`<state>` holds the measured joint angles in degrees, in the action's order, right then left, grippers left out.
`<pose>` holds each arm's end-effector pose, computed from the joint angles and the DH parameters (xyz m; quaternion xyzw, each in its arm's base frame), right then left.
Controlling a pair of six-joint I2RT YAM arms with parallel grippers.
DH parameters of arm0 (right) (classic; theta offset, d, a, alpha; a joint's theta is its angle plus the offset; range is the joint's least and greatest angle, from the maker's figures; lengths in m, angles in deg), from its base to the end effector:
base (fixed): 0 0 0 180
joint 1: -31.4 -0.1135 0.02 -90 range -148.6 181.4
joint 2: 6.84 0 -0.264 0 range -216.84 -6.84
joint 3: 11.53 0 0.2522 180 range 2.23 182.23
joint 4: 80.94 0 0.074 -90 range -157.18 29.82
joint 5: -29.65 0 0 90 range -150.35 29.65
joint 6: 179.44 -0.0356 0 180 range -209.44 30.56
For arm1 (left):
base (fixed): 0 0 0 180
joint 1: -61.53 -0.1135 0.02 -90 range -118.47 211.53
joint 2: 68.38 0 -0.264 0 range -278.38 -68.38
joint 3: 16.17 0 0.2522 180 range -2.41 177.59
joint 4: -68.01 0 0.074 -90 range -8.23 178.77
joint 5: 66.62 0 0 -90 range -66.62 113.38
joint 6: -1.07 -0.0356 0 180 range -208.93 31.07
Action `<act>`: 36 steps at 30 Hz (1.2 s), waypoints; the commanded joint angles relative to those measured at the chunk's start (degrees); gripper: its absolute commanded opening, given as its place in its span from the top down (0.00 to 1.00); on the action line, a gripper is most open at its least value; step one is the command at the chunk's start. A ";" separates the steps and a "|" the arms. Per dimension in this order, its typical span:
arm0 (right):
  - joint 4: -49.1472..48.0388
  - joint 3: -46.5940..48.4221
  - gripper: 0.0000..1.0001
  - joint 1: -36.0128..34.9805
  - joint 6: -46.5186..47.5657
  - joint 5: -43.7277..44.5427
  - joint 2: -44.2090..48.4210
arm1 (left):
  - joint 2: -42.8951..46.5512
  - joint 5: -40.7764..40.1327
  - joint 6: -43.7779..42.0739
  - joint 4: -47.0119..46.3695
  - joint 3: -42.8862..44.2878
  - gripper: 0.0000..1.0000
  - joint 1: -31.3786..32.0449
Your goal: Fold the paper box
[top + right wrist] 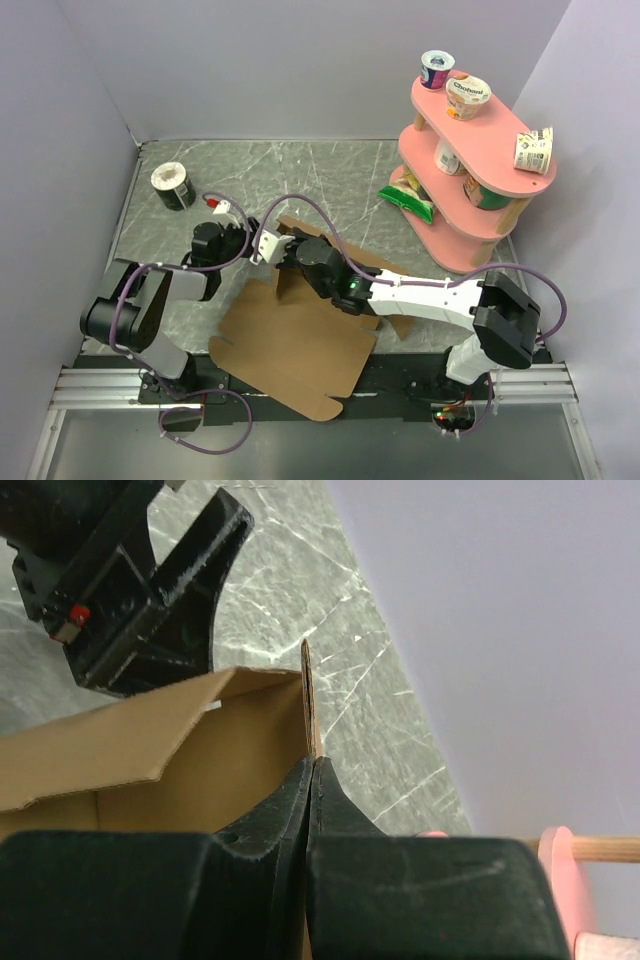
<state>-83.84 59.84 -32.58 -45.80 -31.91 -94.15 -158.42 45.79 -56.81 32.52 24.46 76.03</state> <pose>0.1700 0.3095 0.2842 -0.5222 0.5714 -0.0828 0.6277 0.2755 -0.0853 0.1603 0.0000 0.7818 -0.3797 0.4946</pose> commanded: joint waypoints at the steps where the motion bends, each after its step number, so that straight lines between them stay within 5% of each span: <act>1: -2.85 0.14 1.00 -0.17 -2.41 -1.20 -0.32 | 1.71 -2.02 -1.01 -2.59 -2.26 0.09 2.63; 15: -7.41 -4.94 1.00 -0.17 -2.51 -0.23 1.43 | 3.38 2.71 -1.62 -23.24 -13.50 0.04 2.99; 36: -13.13 -12.69 1.00 -0.52 -2.15 -3.58 5.75 | -4.36 14.41 5.67 -47.16 -18.26 0.02 3.08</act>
<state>-95.32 47.84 -32.63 -44.95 -32.45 -89.67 -161.89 54.29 -52.44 6.16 6.91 77.87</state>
